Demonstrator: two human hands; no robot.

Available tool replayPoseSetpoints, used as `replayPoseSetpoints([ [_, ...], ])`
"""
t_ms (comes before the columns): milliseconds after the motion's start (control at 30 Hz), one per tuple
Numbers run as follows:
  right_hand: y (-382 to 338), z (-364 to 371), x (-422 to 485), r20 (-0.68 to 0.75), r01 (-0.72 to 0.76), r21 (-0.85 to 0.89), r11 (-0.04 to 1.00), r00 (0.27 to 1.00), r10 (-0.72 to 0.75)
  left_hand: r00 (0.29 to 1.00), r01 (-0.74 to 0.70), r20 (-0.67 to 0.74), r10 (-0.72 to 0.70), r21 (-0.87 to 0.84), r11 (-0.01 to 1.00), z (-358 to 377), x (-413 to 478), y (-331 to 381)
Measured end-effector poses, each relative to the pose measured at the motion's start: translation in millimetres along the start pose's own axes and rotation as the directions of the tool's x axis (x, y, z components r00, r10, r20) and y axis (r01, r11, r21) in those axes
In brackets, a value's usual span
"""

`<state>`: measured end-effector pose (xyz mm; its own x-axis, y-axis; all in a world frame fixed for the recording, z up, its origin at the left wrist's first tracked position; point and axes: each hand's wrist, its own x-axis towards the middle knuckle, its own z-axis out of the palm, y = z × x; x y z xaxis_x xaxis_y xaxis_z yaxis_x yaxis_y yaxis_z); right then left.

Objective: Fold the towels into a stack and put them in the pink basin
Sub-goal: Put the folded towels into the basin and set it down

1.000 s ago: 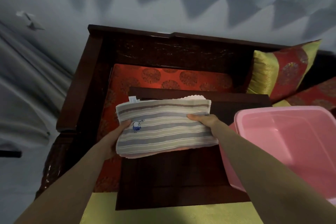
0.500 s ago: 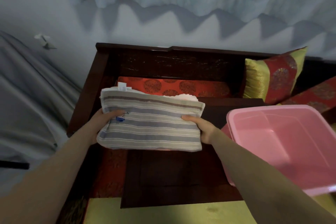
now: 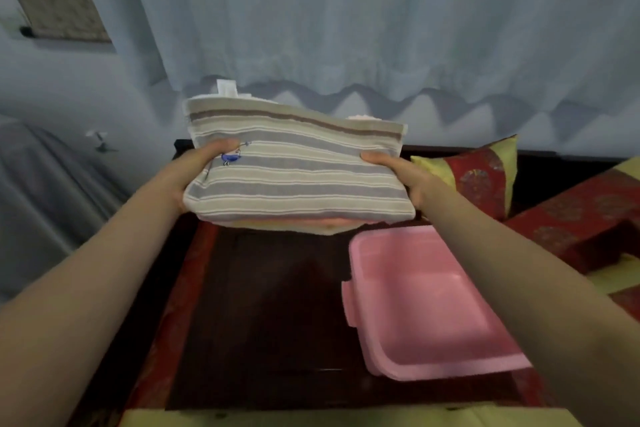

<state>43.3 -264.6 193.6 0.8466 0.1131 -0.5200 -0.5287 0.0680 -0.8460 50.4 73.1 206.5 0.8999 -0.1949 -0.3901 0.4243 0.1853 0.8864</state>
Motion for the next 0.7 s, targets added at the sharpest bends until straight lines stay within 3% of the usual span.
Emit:
replayPoseSetpoints([
  [133, -16, -88, -54, -0.040, 0.024, -0.045, 0.999, 0.999, -0.026, 0.989, -0.007, 0.146, 0.012, -0.035, 0.999, 96, -12, -13],
  [267, -10, -166, -101, -0.074, 0.019, -0.048, 0.999, 0.997, -0.022, 0.983, 0.046, 0.184, -0.026, -0.105, 0.993, 170, -8, -56],
  [467, 46, -238, -113, -0.125, -0.166, -0.098, 0.981, 0.980, 0.154, 0.986, 0.165, 0.044, -0.163, -0.050, 0.985, 228, 3, -143],
  [600, 95, -259, -96, -0.144, -0.291, -0.084, 0.953, 0.950, 0.277, 0.980, 0.190, -0.079, -0.180, 0.142, 0.971, 236, 10, -189],
  [700, 128, -261, -78, -0.137, -0.304, -0.184, 0.935, 0.950, 0.282, 0.975, 0.200, -0.150, -0.162, 0.292, 0.935, 249, 17, -214],
])
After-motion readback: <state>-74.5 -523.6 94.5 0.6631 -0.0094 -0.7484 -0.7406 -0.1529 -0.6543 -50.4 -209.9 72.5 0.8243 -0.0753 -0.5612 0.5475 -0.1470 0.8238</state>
